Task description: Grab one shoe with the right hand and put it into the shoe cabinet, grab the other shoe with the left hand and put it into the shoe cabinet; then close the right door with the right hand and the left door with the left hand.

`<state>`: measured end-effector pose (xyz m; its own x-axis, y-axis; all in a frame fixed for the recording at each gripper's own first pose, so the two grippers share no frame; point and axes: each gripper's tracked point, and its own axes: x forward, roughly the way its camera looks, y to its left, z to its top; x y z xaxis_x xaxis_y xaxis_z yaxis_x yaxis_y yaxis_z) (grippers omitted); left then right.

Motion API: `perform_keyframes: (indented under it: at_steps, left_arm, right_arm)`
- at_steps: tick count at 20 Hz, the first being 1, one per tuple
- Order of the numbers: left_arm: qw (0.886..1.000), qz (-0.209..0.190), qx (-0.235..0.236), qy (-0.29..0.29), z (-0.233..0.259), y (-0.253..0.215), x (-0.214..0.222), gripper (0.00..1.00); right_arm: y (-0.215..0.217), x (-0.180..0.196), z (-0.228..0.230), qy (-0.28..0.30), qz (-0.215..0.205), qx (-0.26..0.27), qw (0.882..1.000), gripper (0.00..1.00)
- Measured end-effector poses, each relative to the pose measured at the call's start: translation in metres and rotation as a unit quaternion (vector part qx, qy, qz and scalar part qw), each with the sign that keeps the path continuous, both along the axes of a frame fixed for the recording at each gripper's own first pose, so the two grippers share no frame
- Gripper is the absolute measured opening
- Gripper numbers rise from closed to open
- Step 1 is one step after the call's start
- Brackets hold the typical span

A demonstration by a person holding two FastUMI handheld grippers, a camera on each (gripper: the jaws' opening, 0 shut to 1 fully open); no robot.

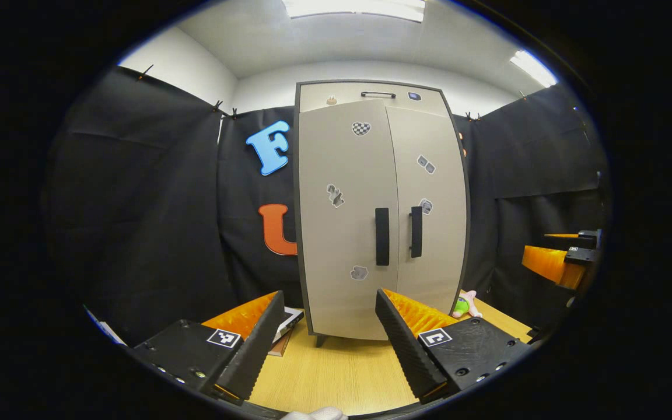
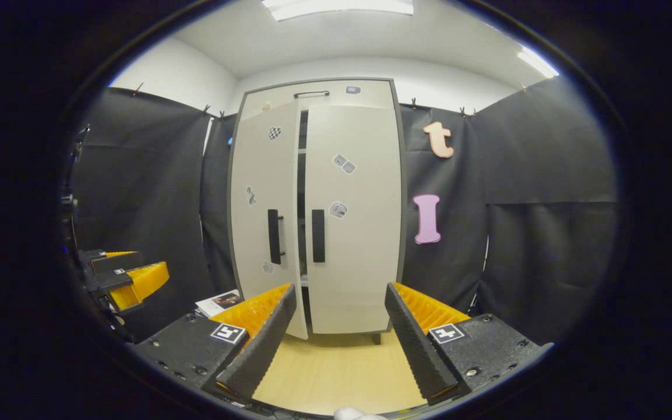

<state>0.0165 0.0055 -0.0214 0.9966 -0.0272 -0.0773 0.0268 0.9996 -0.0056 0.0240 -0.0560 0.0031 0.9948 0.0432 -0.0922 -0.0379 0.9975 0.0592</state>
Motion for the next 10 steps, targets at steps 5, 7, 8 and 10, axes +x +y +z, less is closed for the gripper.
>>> perform_keyframes:
  at_steps: [5, 7, 8, 10]
  left_arm:
    - [1.0, -0.008, 0.001, 0.002, -0.0017, -0.0019, -0.0015, 0.95]
    - [1.0, -0.01, -0.001, 0.002, -0.0008, -0.0035, -0.0025, 0.95]
    - [1.0, -0.011, 0.0, 0.001, -0.001, -0.0032, -0.0028, 0.95]
    - [1.0, -0.014, -0.001, 0.001, 0.0001, -0.0043, -0.0033, 0.95]
  right_arm:
    - [-0.0012, -0.003, -0.0012, 0.002, -0.004, -0.002, 1.0, 0.99]
    - [-0.0024, -0.0036, -0.0014, 0.002, -0.008, -0.002, 1.0, 0.99]
    - [-0.0028, -0.0051, -0.0021, 0.003, -0.009, -0.003, 1.0, 0.99]
    - [-0.0039, -0.0083, -0.0027, 0.006, -0.012, -0.002, 1.0, 0.99]
